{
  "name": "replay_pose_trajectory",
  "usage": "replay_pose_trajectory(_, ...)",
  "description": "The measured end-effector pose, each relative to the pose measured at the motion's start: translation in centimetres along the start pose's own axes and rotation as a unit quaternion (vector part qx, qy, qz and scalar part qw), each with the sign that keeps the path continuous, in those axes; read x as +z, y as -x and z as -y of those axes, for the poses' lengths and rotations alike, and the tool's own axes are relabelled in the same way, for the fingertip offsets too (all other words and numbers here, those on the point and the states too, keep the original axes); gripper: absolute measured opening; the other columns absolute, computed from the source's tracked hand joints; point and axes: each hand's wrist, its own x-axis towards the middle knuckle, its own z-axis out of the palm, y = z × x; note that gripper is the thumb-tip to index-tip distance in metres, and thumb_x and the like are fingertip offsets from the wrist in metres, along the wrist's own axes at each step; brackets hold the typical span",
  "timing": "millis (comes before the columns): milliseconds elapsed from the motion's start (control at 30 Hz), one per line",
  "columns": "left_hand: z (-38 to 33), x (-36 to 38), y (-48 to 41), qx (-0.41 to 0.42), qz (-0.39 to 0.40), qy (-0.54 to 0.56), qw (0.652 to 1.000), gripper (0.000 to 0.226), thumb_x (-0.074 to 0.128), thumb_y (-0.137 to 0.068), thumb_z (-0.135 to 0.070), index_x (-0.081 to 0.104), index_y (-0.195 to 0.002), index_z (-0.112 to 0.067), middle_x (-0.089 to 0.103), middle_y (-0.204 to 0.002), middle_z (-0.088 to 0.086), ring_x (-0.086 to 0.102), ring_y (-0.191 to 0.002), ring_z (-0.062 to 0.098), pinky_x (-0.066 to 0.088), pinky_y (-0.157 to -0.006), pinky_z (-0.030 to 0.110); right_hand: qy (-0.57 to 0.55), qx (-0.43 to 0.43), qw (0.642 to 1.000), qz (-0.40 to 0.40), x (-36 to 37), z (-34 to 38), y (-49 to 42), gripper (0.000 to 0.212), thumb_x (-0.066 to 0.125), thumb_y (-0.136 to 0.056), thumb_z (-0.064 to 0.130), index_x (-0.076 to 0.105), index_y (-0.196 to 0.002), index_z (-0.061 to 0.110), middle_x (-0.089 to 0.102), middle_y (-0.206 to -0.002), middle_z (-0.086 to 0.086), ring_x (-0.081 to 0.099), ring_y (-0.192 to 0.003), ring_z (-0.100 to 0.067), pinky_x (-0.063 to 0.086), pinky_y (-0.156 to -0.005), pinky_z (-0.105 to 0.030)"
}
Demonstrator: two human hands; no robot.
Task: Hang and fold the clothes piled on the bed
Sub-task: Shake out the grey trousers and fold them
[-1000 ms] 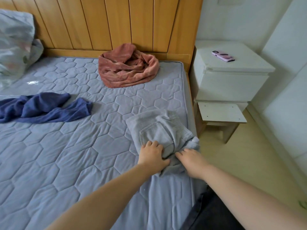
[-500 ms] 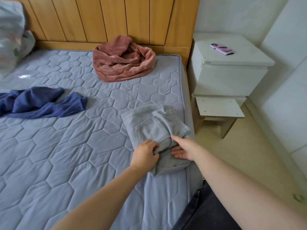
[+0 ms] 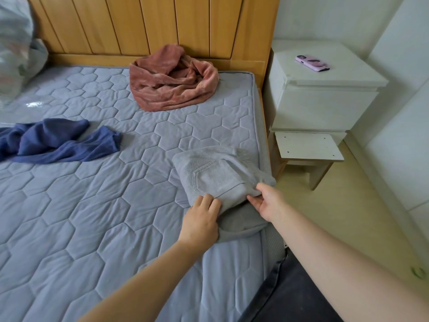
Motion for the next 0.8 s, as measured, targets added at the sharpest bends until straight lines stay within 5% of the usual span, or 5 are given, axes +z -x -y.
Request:
replay_pose_trajectory(233, 2.3, 0.3, 2.0, 0.184, 0.119, 0.019, 0.976, 0.008, 0.042, -0.063, -0.016, 0.050, -0.062, -0.016, 0.050, -0.072, -0.003, 0.045, -0.066, 0.016, 0.036, -0.041, 0.021, 0.395, -0.018, 0.913, -0.102, -3.8, -2.3, -0.4, 0.038, 0.055, -0.087, -0.005, 0.047, -0.123, -0.009, 0.061, -0.081, -0.022, 0.060, -0.051, -0.025, 0.048, -0.036, -0.026)
replay_pose_trajectory(433, 2.8, 1.0, 1.8, 0.207, 0.111, 0.053, 0.971, 0.027, 0.056, -0.079, -0.028, 0.057, -0.055, -0.017, 0.053, -0.065, -0.005, 0.048, -0.064, 0.013, 0.040, -0.049, 0.021, 0.629, -0.555, 0.537, -0.089, -3.3, -2.7, 0.4, 0.055, 0.058, -0.085, 0.013, 0.041, -0.137, 0.008, 0.042, -0.141, -0.015, 0.040, -0.129, -0.032, 0.037, -0.105, -0.043)
replay_pose_trajectory(500, 2.8, 1.4, 1.7, 0.137, 0.088, 0.082, 0.983, 0.033, 0.054, -0.083, -0.032, 0.053, -0.054, -0.016, 0.051, -0.062, -0.006, 0.047, -0.063, 0.011, 0.038, -0.051, 0.022, 0.707, -0.552, 0.442, 0.015, -3.1, -3.3, -0.4, 0.053, 0.037, -0.094, 0.028, 0.033, -0.146, 0.015, 0.024, -0.156, -0.010, 0.025, -0.141, -0.029, 0.021, -0.114, -0.046)
replay_pose_trajectory(600, 2.9, 0.8, 0.3, -0.209, -0.011, 0.196, 0.958, 0.033, 0.054, -0.090, -0.028, 0.049, -0.060, -0.016, 0.051, -0.068, -0.007, 0.046, -0.062, 0.008, 0.037, -0.060, 0.028, 0.802, -0.346, 0.483, 0.063, -3.5, -3.2, -1.0, 0.047, 0.024, -0.101, 0.043, 0.043, -0.136, 0.017, 0.043, -0.144, -0.002, 0.039, -0.132, -0.024, 0.028, -0.102, -0.037)
replay_pose_trajectory(800, 5.6, 0.6, -5.8, -0.554, 0.004, 0.399, 0.731, 0.072, 0.067, -0.080, -0.052, 0.043, -0.132, -0.008, 0.055, -0.125, 0.007, 0.054, -0.114, 0.028, 0.044, -0.095, 0.038, 0.676, -0.454, 0.580, -0.017, -1.0, -1.7, -1.6, 0.042, 0.040, -0.098, 0.035, 0.038, -0.060, 0.017, 0.049, -0.070, 0.001, 0.049, -0.067, -0.020, 0.030, -0.059, -0.030)
